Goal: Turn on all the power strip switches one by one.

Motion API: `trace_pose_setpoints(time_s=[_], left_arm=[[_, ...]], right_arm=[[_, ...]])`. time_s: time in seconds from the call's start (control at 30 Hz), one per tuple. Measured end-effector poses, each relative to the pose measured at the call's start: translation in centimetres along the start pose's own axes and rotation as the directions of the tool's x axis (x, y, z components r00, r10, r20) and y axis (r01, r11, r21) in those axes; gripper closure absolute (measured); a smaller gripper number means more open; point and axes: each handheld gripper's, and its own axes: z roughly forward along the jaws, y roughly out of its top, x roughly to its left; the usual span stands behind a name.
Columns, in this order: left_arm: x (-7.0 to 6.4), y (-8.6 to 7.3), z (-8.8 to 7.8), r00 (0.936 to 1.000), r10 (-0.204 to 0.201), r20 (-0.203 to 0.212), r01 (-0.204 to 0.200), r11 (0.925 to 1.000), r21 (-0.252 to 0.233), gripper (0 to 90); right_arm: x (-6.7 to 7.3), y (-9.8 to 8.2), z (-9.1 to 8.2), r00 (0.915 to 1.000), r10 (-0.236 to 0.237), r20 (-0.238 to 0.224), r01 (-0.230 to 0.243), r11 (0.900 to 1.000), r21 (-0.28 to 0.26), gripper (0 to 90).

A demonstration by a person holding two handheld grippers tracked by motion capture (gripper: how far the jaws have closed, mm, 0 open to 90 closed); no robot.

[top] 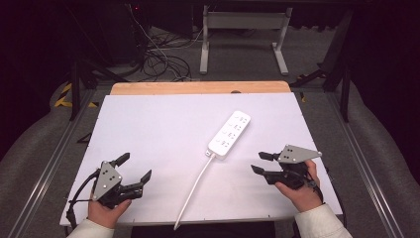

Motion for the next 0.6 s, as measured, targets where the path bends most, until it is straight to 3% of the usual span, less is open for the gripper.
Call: trace_pose_setpoints(time_s=[0.4,0.6], left_arm=[[0.0,0.0,0.0,1.0,0.003,-0.005,-0.003,1.0,0.002,15.9],[0.0,0.0,0.1,1.0,0.0,-0.003,0.0,1.0,0.003,15.9]], right_arm=[[-0.6,2.3,1.5,0.9995,0.024,-0.023,-0.023,0.999,0.027,50.4],[-0.5,3.6,2.1,0.9997,0.003,-0.022,-0.002,1.0,0.031,52.6]])
